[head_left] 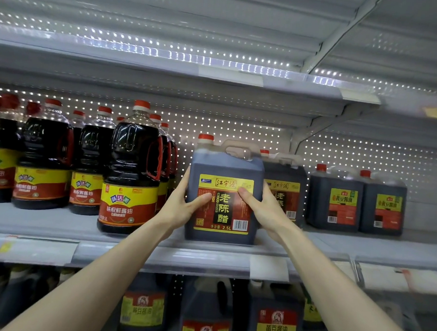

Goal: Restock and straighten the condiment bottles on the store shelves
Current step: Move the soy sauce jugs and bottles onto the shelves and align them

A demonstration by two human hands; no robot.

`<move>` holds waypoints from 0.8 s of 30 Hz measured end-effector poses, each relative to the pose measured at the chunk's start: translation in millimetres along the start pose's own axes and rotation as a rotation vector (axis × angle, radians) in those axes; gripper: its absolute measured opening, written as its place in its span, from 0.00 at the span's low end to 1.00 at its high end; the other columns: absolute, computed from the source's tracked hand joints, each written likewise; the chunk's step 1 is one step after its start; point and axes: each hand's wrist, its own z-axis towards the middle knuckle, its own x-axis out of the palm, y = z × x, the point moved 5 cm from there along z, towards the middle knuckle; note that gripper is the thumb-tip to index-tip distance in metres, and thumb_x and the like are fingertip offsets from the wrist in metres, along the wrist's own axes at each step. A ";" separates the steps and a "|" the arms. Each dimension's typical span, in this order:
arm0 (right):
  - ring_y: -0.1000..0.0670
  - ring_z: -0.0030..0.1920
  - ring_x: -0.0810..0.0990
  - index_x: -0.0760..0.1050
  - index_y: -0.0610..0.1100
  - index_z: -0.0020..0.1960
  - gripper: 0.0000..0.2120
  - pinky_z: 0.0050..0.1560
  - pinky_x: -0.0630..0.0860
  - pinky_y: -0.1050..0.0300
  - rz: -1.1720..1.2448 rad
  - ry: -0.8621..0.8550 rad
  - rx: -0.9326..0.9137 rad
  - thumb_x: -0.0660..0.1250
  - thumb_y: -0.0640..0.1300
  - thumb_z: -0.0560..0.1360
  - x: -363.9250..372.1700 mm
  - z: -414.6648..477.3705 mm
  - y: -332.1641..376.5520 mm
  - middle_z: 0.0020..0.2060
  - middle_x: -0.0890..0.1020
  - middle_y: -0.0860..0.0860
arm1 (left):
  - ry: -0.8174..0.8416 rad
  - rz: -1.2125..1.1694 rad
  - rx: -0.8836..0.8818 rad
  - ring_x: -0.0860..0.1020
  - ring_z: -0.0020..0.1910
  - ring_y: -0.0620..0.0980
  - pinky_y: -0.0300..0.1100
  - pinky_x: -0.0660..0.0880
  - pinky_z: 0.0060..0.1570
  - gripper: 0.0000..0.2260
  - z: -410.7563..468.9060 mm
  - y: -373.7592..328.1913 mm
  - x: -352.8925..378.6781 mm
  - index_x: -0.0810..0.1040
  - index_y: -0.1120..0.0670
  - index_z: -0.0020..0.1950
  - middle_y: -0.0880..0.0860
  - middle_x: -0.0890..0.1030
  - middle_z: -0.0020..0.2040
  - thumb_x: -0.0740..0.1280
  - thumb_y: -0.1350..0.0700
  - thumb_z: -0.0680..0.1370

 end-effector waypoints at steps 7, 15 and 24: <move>0.48 0.61 0.78 0.61 0.53 0.73 0.26 0.59 0.77 0.43 0.015 -0.006 0.019 0.66 0.52 0.77 5.2 5.9 -2.7 0.63 0.77 0.51 | -0.015 -0.016 0.005 0.80 0.52 0.44 0.37 0.80 0.41 0.34 4.8 5.3 -4.7 0.56 0.40 0.77 0.45 0.78 0.58 0.68 0.56 0.77; 0.52 0.55 0.79 0.62 0.53 0.72 0.26 0.50 0.79 0.52 0.016 0.000 0.007 0.65 0.52 0.77 7.7 12.5 -4.0 0.61 0.78 0.52 | -0.024 -0.005 0.024 0.80 0.48 0.40 0.34 0.78 0.37 0.31 9.4 6.1 -6.2 0.58 0.39 0.74 0.41 0.78 0.54 0.68 0.57 0.77; 0.58 0.47 0.78 0.60 0.53 0.74 0.26 0.37 0.75 0.62 0.026 0.000 -0.003 0.64 0.51 0.78 8.5 18.1 -5.2 0.57 0.78 0.55 | -0.021 0.001 0.015 0.80 0.49 0.41 0.34 0.79 0.38 0.29 15.6 9.4 -7.1 0.60 0.38 0.70 0.42 0.78 0.54 0.68 0.56 0.76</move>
